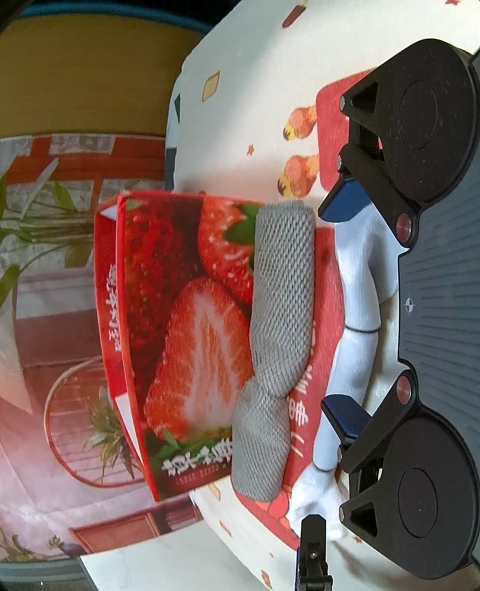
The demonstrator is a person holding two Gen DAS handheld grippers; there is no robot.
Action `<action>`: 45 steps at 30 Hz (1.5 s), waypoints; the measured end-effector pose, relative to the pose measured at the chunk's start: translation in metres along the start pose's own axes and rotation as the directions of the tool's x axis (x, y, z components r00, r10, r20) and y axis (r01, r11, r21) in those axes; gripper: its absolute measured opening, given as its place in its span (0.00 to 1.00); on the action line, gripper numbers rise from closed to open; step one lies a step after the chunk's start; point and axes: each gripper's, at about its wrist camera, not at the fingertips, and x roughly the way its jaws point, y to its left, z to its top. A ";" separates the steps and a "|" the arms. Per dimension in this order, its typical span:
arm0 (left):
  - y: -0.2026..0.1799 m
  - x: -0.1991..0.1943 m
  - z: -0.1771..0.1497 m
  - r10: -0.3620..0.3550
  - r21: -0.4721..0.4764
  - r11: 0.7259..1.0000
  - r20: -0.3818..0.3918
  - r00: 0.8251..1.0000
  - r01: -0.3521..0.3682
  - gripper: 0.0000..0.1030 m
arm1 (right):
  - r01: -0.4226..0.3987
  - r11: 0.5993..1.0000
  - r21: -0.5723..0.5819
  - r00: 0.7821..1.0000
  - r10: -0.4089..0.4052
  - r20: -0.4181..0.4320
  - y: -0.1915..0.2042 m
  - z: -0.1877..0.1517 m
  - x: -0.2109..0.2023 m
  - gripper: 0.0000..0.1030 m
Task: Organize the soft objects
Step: 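Close the left gripper on one end of the white cloth while the right gripper grips the other end, then lift the white cloth with both grippers and carry it into the red box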
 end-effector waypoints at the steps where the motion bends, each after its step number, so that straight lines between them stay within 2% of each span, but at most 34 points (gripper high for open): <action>1: 0.000 0.004 0.001 -0.001 0.004 1.000 -0.005 1.000 0.001 0.78 | 0.009 1.000 0.004 1.000 -0.009 0.001 -0.002 0.000 0.000 0.96; 3: 0.000 0.011 0.003 0.006 0.010 1.000 -0.016 1.000 -0.006 0.75 | 0.030 0.999 0.015 1.000 -0.030 -0.003 -0.007 0.000 0.002 0.96; 6: -0.002 0.019 0.002 -0.009 0.018 1.000 -0.031 0.999 0.010 0.61 | 0.050 0.997 0.051 0.998 -0.049 -0.024 -0.016 -0.003 0.007 0.96; 7: -0.002 0.019 0.001 -0.008 0.024 1.000 -0.026 1.000 0.008 0.54 | 0.056 0.996 0.064 0.998 -0.054 -0.036 -0.018 -0.004 0.009 0.96; 8: -0.003 0.020 0.000 -0.002 0.035 0.999 -0.023 1.000 0.002 0.41 | 0.054 0.995 0.080 0.998 -0.051 -0.047 -0.022 -0.006 0.011 0.96; 10: -0.004 0.021 0.000 0.003 0.050 0.999 -0.024 1.000 -0.002 0.28 | 0.043 0.995 0.091 0.998 -0.039 -0.042 -0.024 -0.008 0.012 0.94; 11: -0.003 0.021 0.000 -0.006 0.045 0.999 -0.024 1.000 0.008 0.24 | 0.042 0.995 0.085 0.998 -0.039 -0.042 -0.023 -0.008 0.012 0.92; 14: -0.003 0.021 -0.001 -0.016 0.040 0.999 -0.023 1.000 0.017 0.18 | 0.021 0.997 0.073 0.999 -0.018 -0.037 -0.021 -0.008 0.011 0.77; 16: -0.004 0.019 -0.002 -0.028 0.041 0.999 -0.028 0.999 0.029 0.12 | 0.000 0.998 0.069 0.999 0.003 -0.037 -0.019 -0.006 0.010 0.63; 17: -0.004 0.018 -0.002 -0.033 0.042 0.999 -0.029 0.999 0.034 0.11 | -0.014 0.997 0.070 0.999 0.017 -0.039 -0.018 -0.005 0.010 0.58; 19: -0.006 0.016 -0.002 -0.031 0.048 0.998 -0.023 0.999 0.032 0.11 | -0.045 0.996 0.079 0.998 0.048 -0.045 -0.017 -0.003 0.009 0.43; 22: -0.006 0.009 0.001 -0.038 0.046 0.998 -0.007 0.999 0.039 0.10 | -0.072 0.994 0.080 0.996 0.076 -0.044 -0.014 0.000 0.006 0.33; 24: -0.007 0.003 0.004 -0.039 0.050 0.998 0.013 0.999 0.039 0.10 | -0.085 0.993 0.079 0.996 0.088 -0.032 -0.013 0.003 0.002 0.31; 32: -0.014 -0.029 0.026 -0.047 0.084 0.996 0.128 0.991 0.037 0.10 | -0.115 0.991 0.069 0.992 0.111 0.064 -0.010 0.026 -0.020 0.29; 40: -0.026 -0.052 0.064 -0.065 0.131 0.991 0.239 0.969 0.034 0.10 | -0.132 0.990 0.042 0.976 0.123 0.177 -0.012 0.066 -0.041 0.28; 45: -0.030 -0.058 0.085 -0.081 0.129 0.991 0.282 0.956 0.046 0.10 | -0.139 0.990 0.027 0.965 0.129 0.230 -0.017 0.092 -0.048 0.28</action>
